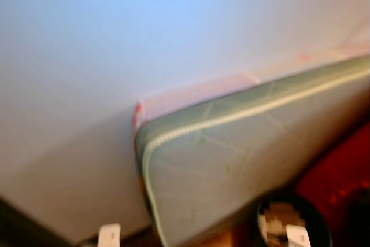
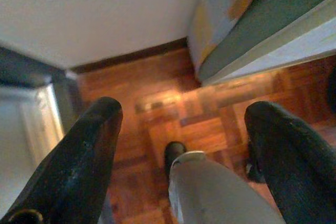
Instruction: Clean up the room
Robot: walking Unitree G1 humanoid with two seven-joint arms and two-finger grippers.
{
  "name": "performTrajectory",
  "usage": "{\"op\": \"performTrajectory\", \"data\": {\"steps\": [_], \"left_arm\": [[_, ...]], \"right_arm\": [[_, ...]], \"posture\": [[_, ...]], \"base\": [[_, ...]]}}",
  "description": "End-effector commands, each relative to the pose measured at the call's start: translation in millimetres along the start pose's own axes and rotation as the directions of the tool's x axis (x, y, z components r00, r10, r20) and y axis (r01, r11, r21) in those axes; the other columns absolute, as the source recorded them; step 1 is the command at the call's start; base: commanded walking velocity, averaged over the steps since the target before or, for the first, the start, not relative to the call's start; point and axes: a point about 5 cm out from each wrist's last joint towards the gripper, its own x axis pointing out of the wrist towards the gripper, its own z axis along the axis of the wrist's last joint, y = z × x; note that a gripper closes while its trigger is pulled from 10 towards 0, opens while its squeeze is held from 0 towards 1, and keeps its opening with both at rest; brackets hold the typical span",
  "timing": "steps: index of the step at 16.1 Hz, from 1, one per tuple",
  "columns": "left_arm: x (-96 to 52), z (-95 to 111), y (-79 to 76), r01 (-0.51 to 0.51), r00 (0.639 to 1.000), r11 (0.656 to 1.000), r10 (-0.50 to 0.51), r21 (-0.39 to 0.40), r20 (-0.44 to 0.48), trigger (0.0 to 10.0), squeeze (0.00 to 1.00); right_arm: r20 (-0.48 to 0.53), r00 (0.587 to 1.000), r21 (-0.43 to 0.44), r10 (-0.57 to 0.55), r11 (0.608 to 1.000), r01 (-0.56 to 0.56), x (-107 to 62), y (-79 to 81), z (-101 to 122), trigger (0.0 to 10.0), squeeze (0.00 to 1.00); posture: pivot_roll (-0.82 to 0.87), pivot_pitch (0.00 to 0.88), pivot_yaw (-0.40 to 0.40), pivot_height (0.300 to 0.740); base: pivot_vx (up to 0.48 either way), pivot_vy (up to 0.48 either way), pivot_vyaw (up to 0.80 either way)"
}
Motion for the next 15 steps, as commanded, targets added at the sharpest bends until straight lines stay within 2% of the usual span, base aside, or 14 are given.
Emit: {"op": "performTrajectory", "data": {"steps": [1, 5, 8, 15], "left_arm": [[9.3, 38.2, 25.0, -0.061, 0.998, 0.993, 0.064, 0.102, -0.024, 10.0, 0.0], [9.0, 36.5, 24.9, -0.061, 0.998, 0.993, 0.064, 0.102, -0.028, 10.0, 0.0], [8.8, 36.0, 25.1, -0.06, 0.998, 0.992, 0.063, 0.109, -0.027, 10.0, 0.0], [8.9, 37.3, 25.4, -0.062, 0.998, 0.991, 0.064, 0.118, -0.019, 10.0, 0.0]], "right_arm": [[0.053, 0.993, 0.066, 0.106, 0.992, -0.11, 2.1, -9.1, 29.6, 10.0, 0.0], [0.05, 0.993, 0.057, 0.107, 0.992, -0.11, 1.9, -9.6, 28.5, 10.0, 0.0], [0.056, 0.993, 0.064, 0.103, 0.992, -0.107, 1.8, -9.8, 28.1, 10.0, 0.0], [0.057, 0.994, 0.062, 0.094, 0.993, -0.098, 1.9, -10.4, 28.8, 10.0, 0.0]], "posture": [[0.0, 0.0, 0.009, 0.74], [0.0, 0.0, 0.01, 0.74], [0.0, 0.0, 0.009, 0.74], [0.0, 0.0, 0.007, 0.74]], "base": [[0.0, 0.0, -0.78], [0.0, 0.0, -0.78], [0.0, 0.0, 0.0], [0.0, -0.329, 0.0]]}}
